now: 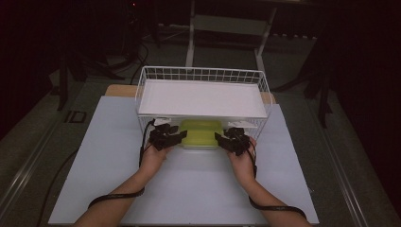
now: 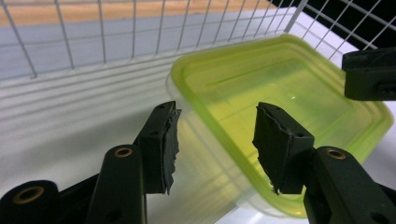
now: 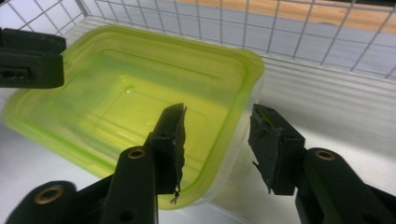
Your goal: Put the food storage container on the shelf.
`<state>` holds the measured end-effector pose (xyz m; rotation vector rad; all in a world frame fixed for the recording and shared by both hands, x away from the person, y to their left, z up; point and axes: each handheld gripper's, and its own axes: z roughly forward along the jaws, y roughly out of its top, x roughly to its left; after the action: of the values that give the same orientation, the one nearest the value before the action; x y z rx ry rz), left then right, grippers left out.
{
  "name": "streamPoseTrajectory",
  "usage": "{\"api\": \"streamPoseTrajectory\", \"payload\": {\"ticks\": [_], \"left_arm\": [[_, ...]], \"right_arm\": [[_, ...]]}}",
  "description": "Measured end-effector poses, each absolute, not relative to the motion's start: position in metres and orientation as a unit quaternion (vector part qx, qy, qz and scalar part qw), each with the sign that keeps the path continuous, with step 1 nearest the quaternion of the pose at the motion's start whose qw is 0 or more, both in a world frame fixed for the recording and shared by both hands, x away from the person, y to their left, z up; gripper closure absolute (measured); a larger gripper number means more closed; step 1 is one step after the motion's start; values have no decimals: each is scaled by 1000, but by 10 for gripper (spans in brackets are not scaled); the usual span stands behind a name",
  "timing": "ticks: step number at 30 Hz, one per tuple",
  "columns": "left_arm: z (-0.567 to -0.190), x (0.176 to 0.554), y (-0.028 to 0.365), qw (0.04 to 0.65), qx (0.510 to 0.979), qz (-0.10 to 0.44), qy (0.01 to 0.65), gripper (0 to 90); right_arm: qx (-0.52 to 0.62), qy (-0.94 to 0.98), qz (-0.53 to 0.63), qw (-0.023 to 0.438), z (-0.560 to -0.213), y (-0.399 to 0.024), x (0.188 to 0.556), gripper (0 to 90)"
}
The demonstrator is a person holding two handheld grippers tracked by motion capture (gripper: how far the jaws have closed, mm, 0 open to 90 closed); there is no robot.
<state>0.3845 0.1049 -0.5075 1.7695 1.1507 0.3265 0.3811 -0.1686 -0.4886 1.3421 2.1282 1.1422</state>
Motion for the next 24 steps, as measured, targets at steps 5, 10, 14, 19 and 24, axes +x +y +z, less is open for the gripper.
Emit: {"api": "streamPoseTrajectory", "payload": {"ticks": [5,10,14,19,24], "left_arm": [[-501,378,104,485,729,137,463,493],[-499,367,110,490,726,121,468,493],[-495,356,116,486,737,124,454,492],[-491,344,124,484,740,128,450,449],[-487,326,136,487,755,113,424,356]], "right_arm": [[462,764,406,192,-487,-168,375,521],[459,764,416,183,-483,-171,363,519],[449,769,417,183,-478,-171,353,518],[436,776,422,170,-475,-168,336,531],[431,787,413,157,-482,-159,327,647]]}}
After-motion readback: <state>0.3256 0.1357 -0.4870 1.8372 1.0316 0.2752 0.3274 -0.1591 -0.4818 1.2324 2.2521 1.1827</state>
